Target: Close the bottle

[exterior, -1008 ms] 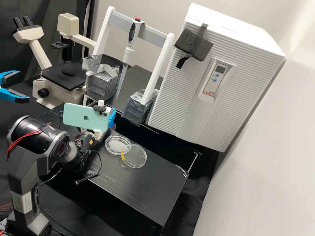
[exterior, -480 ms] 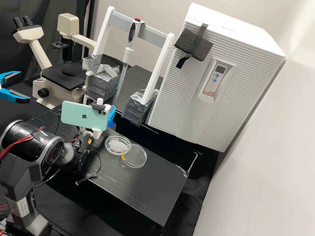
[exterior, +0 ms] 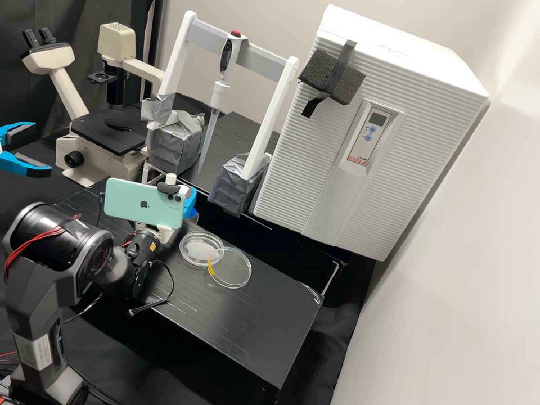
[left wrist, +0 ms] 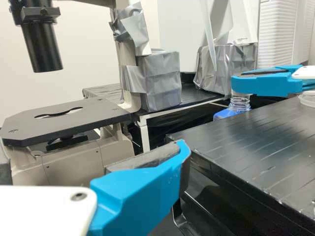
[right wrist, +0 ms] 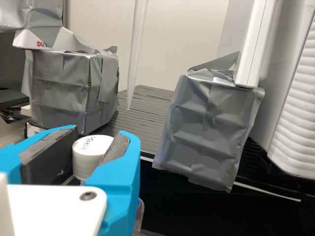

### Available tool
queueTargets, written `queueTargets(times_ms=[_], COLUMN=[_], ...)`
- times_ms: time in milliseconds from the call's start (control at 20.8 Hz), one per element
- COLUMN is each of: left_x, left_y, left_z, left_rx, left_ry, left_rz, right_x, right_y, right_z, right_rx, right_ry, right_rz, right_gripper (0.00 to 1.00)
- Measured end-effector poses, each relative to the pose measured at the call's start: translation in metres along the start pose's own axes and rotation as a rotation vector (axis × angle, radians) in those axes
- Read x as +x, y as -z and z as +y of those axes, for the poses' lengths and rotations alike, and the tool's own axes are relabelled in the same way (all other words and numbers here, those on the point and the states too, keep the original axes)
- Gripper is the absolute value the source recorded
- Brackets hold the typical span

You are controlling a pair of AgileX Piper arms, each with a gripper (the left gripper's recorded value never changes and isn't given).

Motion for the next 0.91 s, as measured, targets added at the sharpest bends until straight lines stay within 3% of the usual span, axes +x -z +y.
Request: queueTargets(times_ms=[912], left_x=[0.0012], left_y=[-0.0017], left_z=[0.0], left_rx=[-0.002], left_ry=[-0.002], left_rz=[-0.006], right_x=[0.0059], right_y=[0.0], right_z=[0.0014], right_rx=[-0.002], right_ry=[0.002], right_rz=[-0.004], right_gripper=[0.0])
